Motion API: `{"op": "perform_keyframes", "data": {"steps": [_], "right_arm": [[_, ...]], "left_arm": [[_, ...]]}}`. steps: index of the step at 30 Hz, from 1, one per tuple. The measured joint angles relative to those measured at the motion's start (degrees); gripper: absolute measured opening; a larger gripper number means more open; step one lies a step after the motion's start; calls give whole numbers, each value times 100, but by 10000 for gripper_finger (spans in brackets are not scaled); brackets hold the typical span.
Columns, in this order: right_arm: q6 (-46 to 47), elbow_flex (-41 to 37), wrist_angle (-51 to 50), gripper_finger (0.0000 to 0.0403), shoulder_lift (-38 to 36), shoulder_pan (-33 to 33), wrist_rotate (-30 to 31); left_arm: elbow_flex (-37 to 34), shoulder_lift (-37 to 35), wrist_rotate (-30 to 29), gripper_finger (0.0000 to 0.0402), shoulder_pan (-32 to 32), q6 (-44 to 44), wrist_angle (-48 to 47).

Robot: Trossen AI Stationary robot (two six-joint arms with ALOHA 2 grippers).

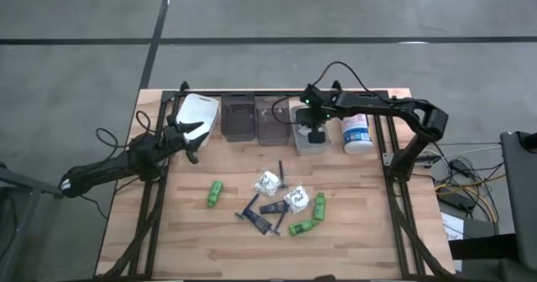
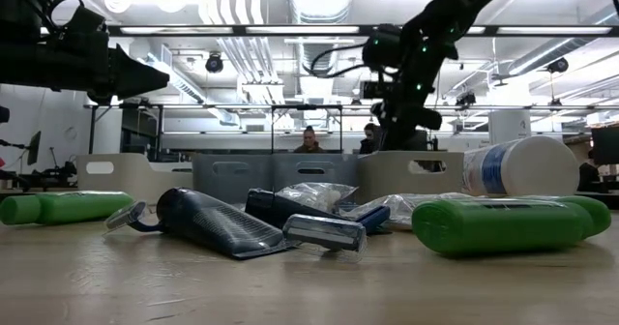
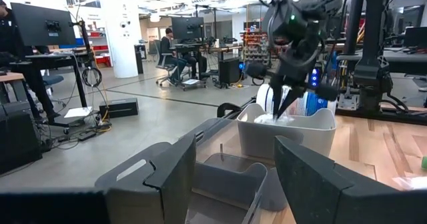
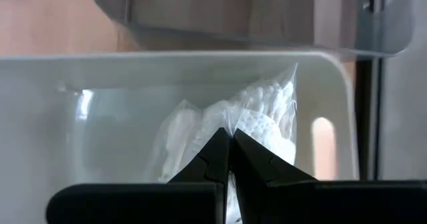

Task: Pick & Place Travel size toiletries
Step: Put the top cotton pack into the grey bin, then put the bottom cotton pack into the grey bin

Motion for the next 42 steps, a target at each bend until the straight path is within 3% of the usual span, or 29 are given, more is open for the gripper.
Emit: {"op": "perform_keyframes", "data": {"steps": [13,29,42], "right_arm": [[84,0,68,17,241,-93,-2],[420,0,-75,162,-9,-84,-14],[1469,-110,-567,201,-884,-53,-52]], "left_arm": [[0,0,0,207,1,-1,0],[0,2,0,207,2,0,0],[0,2,2,207,1,-1,0]]}}
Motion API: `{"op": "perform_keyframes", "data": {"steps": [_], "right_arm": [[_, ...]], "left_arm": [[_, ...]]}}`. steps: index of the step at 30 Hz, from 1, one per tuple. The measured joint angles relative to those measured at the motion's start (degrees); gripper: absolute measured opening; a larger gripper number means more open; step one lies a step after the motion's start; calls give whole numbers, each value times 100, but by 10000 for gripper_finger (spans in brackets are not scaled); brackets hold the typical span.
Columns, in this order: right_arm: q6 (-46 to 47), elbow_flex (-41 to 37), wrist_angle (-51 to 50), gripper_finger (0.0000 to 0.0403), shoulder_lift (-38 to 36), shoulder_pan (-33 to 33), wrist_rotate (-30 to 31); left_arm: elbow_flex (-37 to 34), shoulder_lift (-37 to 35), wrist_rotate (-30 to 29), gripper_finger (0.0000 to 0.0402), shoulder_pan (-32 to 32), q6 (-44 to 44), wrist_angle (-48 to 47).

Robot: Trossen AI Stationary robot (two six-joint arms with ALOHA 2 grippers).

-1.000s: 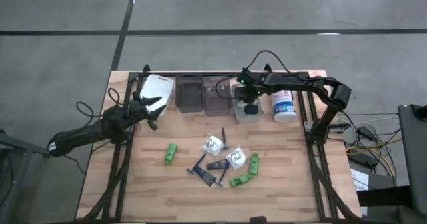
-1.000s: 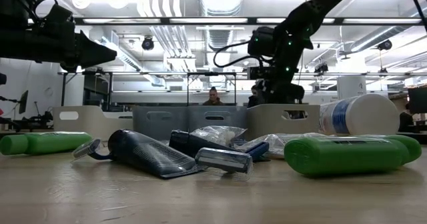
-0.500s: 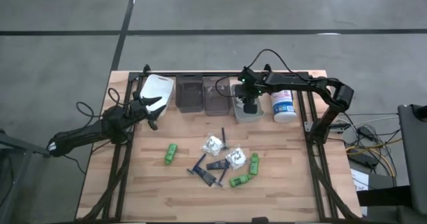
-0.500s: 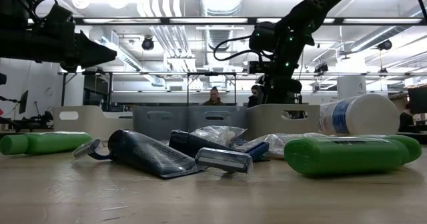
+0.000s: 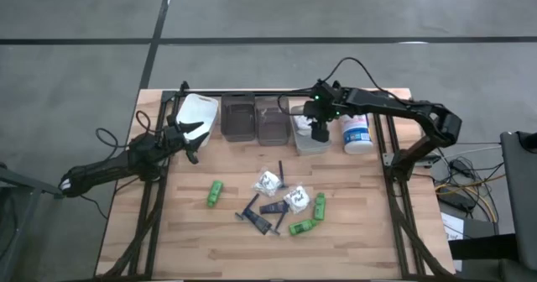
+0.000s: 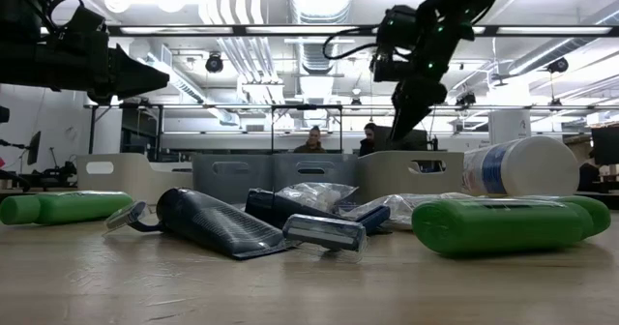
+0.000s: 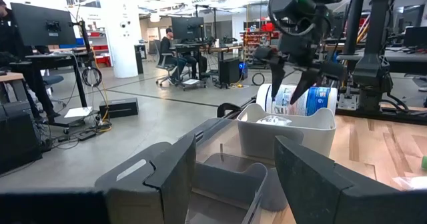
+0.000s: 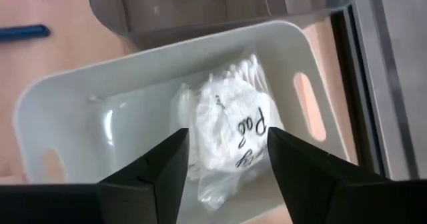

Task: Pick & Place Travel size toiletries
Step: Put the bottom cotton pack into the grey bin

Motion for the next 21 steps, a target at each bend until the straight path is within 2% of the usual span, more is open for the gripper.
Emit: {"op": "perform_keyframes", "data": {"steps": [10,21], "right_arm": [[707,-576,-12,178,-487,639,2],[1194,-865,334,148,-498,2107,4]], "left_arm": [[0,0,0,207,-1,1,-2],[0,-1,0,207,0,0,0]]}}
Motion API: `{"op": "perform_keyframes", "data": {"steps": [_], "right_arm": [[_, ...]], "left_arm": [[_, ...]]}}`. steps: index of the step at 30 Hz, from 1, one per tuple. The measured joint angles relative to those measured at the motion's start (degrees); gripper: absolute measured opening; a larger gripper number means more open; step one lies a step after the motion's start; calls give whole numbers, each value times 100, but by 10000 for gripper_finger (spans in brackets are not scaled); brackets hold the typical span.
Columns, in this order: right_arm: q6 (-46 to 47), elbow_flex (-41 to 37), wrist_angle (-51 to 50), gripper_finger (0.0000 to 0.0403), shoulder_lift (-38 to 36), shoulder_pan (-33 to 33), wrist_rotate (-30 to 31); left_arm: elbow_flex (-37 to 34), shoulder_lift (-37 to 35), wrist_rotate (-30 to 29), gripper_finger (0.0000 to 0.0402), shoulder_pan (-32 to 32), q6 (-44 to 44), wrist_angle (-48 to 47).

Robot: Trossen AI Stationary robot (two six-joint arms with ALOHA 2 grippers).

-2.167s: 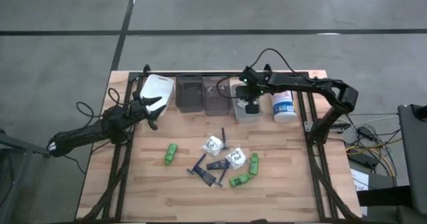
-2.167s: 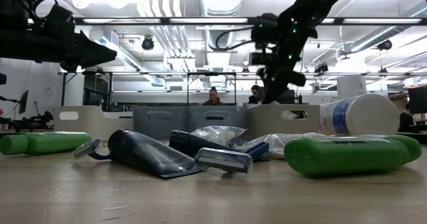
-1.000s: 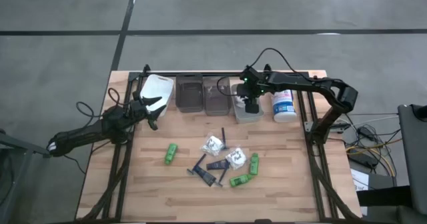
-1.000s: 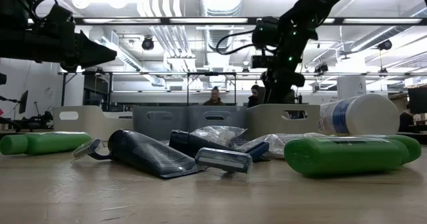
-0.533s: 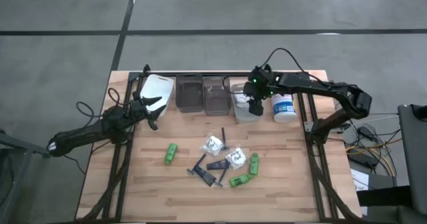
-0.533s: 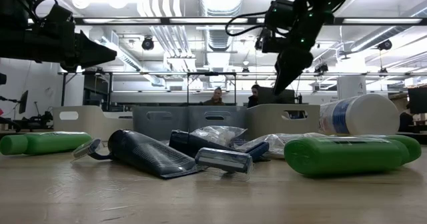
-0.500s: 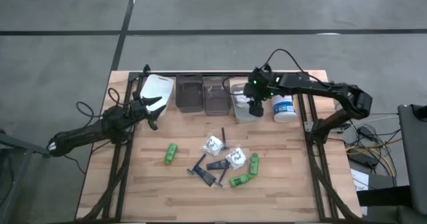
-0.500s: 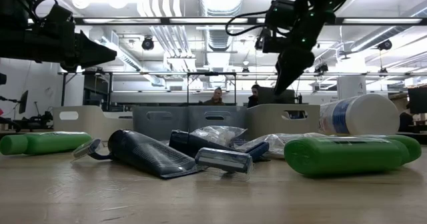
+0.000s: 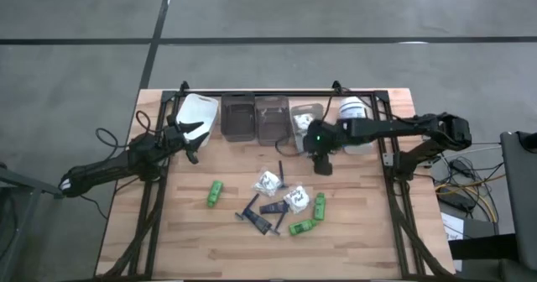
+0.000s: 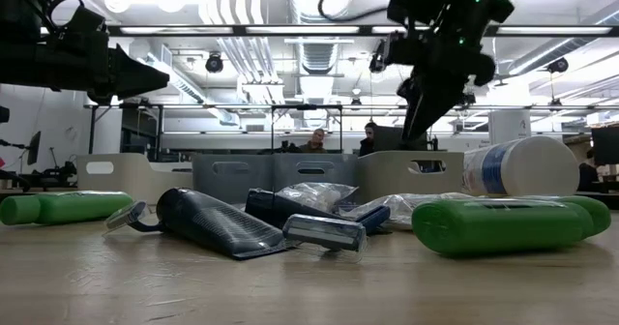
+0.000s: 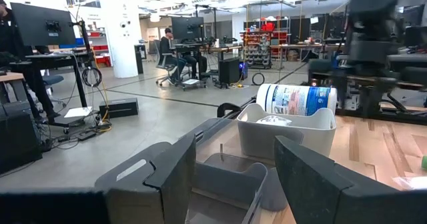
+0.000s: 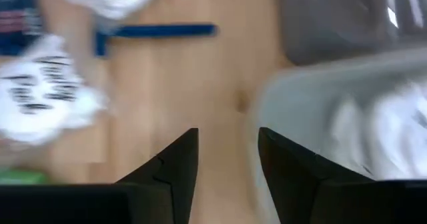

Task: Pick & Place Travel size toiletries
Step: Put the bottom cotton pack into the grey bin

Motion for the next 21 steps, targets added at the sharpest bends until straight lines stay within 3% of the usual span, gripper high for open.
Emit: {"op": "perform_keyframes", "data": {"steps": [9,21], "right_arm": [[285,-79,511,120,2,1100,46],[302,-169,945,81,349,1542,53]], "left_arm": [[0,0,0,207,0,-1,-1],[0,1,-2,207,0,-2,0]]}}
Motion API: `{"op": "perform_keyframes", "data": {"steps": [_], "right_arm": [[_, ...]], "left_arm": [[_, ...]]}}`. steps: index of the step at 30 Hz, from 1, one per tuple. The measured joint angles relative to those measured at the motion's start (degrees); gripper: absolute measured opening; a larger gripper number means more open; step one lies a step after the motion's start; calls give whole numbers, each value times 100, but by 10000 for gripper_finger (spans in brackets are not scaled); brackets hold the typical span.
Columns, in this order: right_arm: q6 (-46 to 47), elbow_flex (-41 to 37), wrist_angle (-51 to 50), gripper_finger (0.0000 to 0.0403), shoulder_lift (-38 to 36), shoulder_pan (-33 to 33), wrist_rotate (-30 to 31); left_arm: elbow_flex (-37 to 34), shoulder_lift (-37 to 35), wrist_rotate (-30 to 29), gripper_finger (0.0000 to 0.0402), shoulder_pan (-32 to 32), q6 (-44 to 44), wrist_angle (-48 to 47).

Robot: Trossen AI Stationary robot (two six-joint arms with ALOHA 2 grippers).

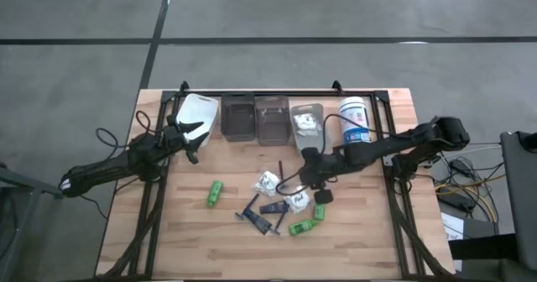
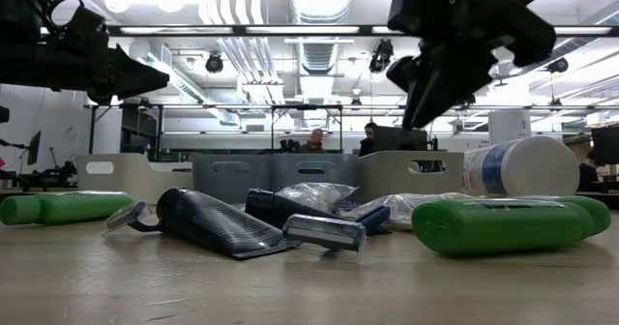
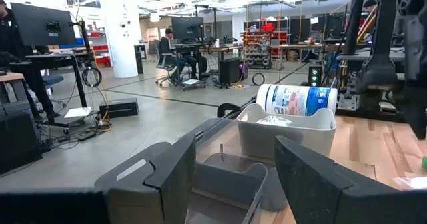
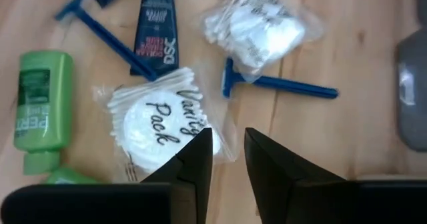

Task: Pick & Place Travel size toiletries
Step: Put the bottom cotton pack into the grey bin

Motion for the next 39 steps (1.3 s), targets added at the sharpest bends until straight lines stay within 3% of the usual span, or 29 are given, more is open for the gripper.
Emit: {"op": "perform_keyframes", "data": {"steps": [11,22,28,34,39], "right_arm": [[-5,-3,373,68,792,240,-36],[249,-1,525,177,940,470,-55],[208,-1,535,210,1166,470,-51],[166,-1,593,212,1270,470,-11],[166,-1,596,175,1324,470,-9]], "left_arm": [[0,0,2,207,-1,0,-1],[0,-1,2,207,-2,2,0],[0,0,2,207,-2,2,0],[0,0,2,207,0,1,-1],[0,0,2,206,-1,1,0]]}}
